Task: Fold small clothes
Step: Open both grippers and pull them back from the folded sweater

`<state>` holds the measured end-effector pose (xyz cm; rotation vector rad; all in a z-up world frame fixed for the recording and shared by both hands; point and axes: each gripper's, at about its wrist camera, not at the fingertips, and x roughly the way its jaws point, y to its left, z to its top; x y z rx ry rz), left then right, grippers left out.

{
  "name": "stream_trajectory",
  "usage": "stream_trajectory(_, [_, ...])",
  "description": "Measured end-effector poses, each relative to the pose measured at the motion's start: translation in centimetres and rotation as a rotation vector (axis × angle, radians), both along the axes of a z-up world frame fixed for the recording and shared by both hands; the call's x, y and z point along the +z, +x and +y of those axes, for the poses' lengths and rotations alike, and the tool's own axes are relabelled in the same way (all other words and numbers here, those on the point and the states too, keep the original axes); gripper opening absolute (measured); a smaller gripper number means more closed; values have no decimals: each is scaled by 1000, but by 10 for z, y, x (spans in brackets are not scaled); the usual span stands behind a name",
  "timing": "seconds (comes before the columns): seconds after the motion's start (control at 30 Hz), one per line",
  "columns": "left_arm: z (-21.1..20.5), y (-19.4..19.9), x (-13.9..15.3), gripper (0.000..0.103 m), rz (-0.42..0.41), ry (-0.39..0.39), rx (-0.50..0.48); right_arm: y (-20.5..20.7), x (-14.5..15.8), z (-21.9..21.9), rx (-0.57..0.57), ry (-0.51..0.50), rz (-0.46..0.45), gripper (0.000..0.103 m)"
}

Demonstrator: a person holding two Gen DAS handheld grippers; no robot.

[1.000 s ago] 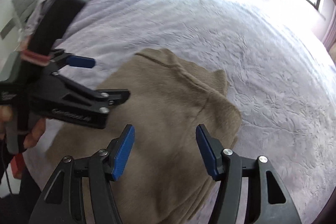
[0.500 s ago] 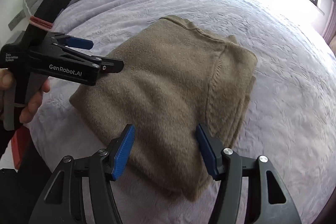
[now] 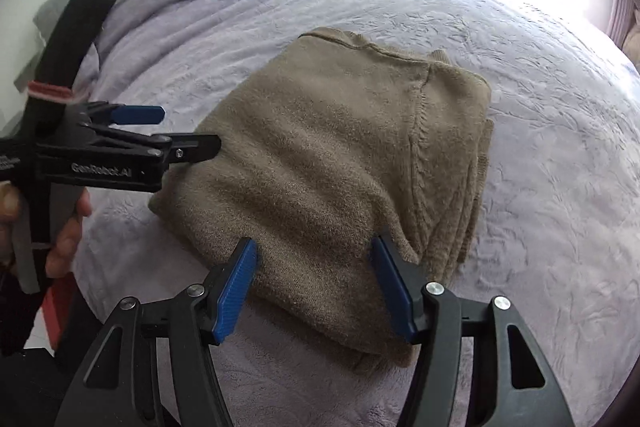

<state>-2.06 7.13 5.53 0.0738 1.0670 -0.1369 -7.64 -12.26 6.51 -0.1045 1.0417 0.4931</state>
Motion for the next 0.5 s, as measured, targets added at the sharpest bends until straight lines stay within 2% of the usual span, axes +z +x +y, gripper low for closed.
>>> stream_trajectory(0.07, [-4,0,-3,103,-6,17,-5,-6,-1,-1,-2,-13,-8,64])
stream_trajectory(0.2, [0,1,-6,103,8,-6,0,-13,-2,-7,-22,7,3,64])
stream_trajectory(0.33, [3,-5,7,103,-1,-15,13,-22,13,-13,-38,0,-6,65])
stream_trajectory(0.4, [-1,-9,14,103,-16,-8,8,-29,27,-14,-49,-2,-35,68])
stream_trajectory(0.47, [-5,-12,21,103,-28,-17,-2,-29,38,-16,-82,-18,-58,78])
stream_trajectory(0.5, [-7,-13,24,103,-34,-20,-5,-27,42,-16,-101,-39,-59,78])
